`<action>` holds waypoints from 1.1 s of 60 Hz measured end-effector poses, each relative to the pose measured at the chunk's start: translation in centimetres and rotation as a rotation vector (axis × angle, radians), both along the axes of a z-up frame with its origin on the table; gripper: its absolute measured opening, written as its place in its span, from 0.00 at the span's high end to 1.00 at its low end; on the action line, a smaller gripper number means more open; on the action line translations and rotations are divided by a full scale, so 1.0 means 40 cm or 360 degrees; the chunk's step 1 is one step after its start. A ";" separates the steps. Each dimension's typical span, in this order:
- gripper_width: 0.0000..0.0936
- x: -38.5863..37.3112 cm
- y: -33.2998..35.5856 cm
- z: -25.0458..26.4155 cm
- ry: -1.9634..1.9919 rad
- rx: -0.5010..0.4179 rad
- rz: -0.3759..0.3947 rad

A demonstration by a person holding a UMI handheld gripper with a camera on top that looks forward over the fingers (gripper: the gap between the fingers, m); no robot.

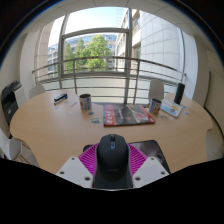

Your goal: Arrange mouse

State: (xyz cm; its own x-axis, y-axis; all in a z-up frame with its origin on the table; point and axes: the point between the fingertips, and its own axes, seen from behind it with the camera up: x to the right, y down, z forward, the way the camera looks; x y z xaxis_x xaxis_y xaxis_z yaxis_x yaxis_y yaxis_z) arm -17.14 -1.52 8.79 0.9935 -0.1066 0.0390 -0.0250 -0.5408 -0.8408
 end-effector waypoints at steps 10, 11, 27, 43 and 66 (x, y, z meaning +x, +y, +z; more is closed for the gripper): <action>0.55 0.095 -0.028 -0.195 0.0054 -0.0171 0.0054; 0.54 0.096 -0.030 -0.207 0.0062 -0.0186 0.0065; 0.10 0.100 -0.070 -0.174 0.0084 -0.0207 0.0053; 0.10 0.034 -0.243 0.064 -0.0028 -0.0079 -0.0054; 0.10 -0.088 -0.540 0.224 -0.0190 -0.0018 -0.0070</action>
State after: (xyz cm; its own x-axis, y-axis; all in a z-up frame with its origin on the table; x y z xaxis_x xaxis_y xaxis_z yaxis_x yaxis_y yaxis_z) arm -20.68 -23.13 17.74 0.9761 -0.1491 0.1582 0.0508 -0.5510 -0.8330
